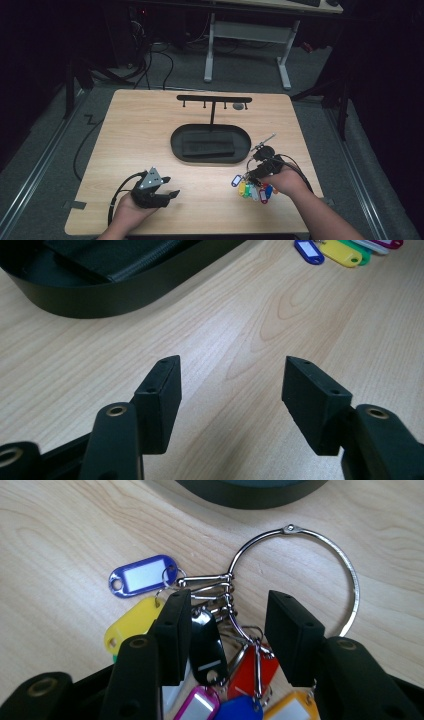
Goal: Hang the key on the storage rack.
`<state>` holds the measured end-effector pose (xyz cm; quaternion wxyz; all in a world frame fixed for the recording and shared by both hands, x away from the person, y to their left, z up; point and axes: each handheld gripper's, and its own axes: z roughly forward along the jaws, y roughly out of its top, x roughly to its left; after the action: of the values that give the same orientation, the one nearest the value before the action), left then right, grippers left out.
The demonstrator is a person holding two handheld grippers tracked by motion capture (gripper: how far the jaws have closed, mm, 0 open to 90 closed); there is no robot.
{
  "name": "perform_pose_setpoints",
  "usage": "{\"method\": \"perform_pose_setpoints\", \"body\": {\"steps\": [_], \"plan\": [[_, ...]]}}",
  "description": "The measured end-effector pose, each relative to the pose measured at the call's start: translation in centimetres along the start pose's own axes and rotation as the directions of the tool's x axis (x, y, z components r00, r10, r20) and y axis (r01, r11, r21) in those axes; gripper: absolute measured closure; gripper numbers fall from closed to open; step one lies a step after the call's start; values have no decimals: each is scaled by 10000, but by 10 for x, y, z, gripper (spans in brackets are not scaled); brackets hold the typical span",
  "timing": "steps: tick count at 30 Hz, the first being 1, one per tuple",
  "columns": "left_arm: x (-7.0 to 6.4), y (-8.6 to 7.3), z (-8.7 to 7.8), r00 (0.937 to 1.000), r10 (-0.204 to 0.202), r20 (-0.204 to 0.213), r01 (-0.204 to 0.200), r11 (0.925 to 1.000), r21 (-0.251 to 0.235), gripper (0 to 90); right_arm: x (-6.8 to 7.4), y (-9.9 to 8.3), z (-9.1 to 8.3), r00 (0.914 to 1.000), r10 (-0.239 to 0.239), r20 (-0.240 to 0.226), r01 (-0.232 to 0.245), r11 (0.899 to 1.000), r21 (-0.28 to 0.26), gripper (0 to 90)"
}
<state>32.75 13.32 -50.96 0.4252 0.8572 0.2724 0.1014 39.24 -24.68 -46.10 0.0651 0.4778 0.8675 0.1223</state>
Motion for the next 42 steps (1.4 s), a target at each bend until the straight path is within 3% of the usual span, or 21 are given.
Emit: {"method": "perform_pose_setpoints", "body": {"steps": [6, 11, 20, 28, 32, 36, 42], "plan": [[-3, -1, 0, 9997, 229, 42, -229, 9997, 70, 415, -5, 24, 15, 9986, 452, -272, -426, 9953, 874, 563], [-3, -2, -1, 9995, 289, 82, -290, 9996, 59, 414, -8, 38, 25, 9983, 450, -380, -392, 9891, 1416, 606], [-6, -1, 0, 9980, 620, 80, -621, 9980, 85, 414, -7, 55, 39, 9977, 663, -145, -612, 9709, 2315, 672], [-5, -2, -1, 9978, 657, 27, -658, 9978, 55, 414, -7, 53, 42, 9959, 900, 46, -883, 9643, 2496, 682], [-5, -2, 0, 9975, 701, 43, -701, 9975, 117, 414, -7, 51, 42, 9949, 1004, -10, -973, 9665, 2375, 672], [-6, -1, -1, 9969, 784, 26, -784, 9969, 111, 414, -5, 51, 42, 9964, 779, 324, -835, 9664, 2431, 747], [-7, -2, -1, 9968, 795, 32, -795, 9968, 107, 414, -4, 51, 43, 9973, 664, 313, -723, 9640, 2557, 814]]}}
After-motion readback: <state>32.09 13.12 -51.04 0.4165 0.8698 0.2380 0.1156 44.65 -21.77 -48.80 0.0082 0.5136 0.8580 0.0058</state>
